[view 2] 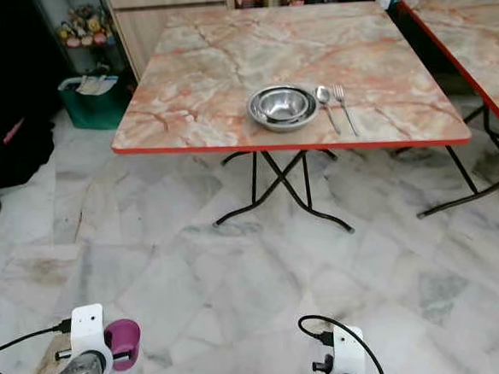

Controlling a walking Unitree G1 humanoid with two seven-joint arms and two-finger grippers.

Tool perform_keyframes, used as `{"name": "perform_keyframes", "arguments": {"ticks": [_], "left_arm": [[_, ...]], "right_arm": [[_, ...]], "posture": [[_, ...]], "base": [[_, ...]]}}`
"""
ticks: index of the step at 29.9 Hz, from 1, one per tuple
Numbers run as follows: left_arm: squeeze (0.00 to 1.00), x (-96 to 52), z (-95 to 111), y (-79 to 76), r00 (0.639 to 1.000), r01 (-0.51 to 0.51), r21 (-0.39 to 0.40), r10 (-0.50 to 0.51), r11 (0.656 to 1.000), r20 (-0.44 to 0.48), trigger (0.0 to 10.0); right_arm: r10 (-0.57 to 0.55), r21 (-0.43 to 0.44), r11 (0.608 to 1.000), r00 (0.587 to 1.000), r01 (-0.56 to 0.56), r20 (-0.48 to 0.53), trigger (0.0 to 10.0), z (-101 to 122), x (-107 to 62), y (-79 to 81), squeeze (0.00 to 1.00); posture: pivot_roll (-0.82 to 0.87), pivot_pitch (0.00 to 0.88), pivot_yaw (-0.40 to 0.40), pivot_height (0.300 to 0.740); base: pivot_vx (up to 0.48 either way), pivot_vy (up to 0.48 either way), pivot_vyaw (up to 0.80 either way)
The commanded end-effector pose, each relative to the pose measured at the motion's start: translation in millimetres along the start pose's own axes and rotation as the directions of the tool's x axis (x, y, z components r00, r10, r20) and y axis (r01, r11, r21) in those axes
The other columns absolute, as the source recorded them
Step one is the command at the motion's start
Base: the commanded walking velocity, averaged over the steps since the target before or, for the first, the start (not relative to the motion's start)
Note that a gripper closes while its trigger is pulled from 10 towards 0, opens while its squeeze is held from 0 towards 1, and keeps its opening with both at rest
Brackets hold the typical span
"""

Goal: Setting the table

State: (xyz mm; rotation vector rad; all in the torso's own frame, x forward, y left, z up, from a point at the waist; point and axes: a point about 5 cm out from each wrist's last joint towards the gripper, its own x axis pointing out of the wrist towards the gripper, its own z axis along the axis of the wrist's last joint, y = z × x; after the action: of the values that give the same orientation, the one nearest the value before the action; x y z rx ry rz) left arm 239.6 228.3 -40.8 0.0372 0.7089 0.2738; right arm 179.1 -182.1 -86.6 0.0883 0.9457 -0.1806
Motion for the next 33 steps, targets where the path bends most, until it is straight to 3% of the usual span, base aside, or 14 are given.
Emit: {"name": "perform_keyframes", "arguments": {"ticks": [1,33], "left_arm": [[0.0,-0.8,-4.8,3.4,1.0,-0.009,0.006,0.009,1.0,-0.018,10.0],[0.0,-0.8,-4.1,-0.8,1.0,0.001,0.007,-0.001,1.0,-0.013,10.0]], "right_arm": [[-0.011,0.027,1.0,1.0,0.012,-0.02,10.0,-4.9,-0.7,-0.2,0.0],[-0.025,0.045,0.999,1.0,0.025,-0.008,10.0,-2.7,-0.5,-0.5,0.0]], "posture": [[0.04,0.078,0.039,0.74],[0.04,0.092,0.031,0.74]], "base": [[0.375,0.0,0.0],[0.418,0.0,0.0]]}}
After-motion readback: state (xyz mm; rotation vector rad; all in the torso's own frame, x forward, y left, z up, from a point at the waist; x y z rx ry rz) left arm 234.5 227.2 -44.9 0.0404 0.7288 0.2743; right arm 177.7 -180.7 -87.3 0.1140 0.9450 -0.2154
